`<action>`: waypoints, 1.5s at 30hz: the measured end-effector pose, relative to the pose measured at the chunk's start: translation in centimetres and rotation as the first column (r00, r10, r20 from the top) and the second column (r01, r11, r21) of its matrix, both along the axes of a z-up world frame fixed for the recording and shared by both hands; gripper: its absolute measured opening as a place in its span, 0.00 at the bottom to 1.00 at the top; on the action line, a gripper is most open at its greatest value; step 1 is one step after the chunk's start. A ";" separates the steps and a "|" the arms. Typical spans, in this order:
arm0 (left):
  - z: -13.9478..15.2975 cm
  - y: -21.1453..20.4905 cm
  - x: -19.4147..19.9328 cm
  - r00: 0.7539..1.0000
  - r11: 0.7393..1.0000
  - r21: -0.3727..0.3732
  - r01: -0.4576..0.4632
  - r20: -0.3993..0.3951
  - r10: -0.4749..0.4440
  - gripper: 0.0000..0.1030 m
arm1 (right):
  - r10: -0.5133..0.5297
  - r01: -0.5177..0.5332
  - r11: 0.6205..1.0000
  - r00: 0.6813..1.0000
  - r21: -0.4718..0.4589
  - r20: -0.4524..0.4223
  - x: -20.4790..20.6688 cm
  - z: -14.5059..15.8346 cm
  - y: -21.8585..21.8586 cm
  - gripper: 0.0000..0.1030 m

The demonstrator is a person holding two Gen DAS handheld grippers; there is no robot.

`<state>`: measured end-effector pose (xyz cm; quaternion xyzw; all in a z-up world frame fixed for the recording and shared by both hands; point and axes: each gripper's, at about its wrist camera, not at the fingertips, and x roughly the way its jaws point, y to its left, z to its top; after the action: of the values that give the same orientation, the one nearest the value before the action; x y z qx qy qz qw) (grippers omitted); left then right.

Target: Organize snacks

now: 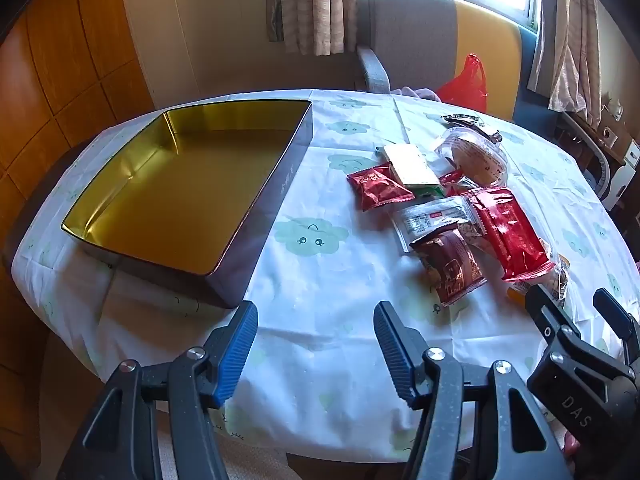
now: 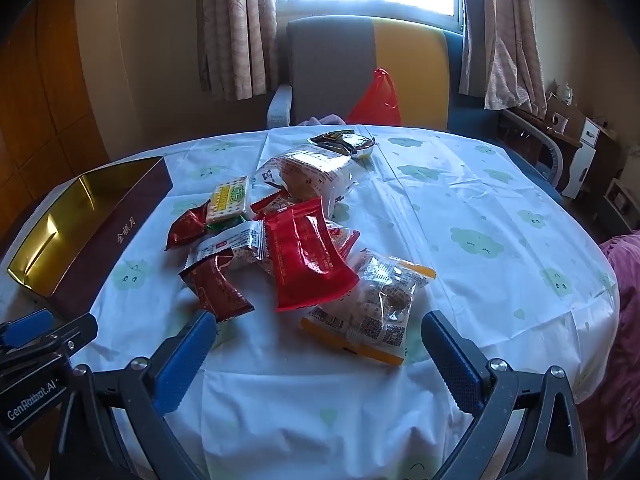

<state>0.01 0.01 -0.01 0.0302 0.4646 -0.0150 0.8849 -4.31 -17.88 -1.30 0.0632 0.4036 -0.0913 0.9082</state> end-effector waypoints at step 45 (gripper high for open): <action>-0.2 0.0 0.0 1.000 1.000 0.001 -0.002 0.000 0.002 0.60 | 0.024 -0.024 0.999 1.000 0.021 -0.016 0.1 -0.4 0.4 1.00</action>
<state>0.02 -0.02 -0.22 0.0300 0.4648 -0.0138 0.8848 -4.25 -17.53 -1.66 0.0672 0.4125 -0.0766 0.9053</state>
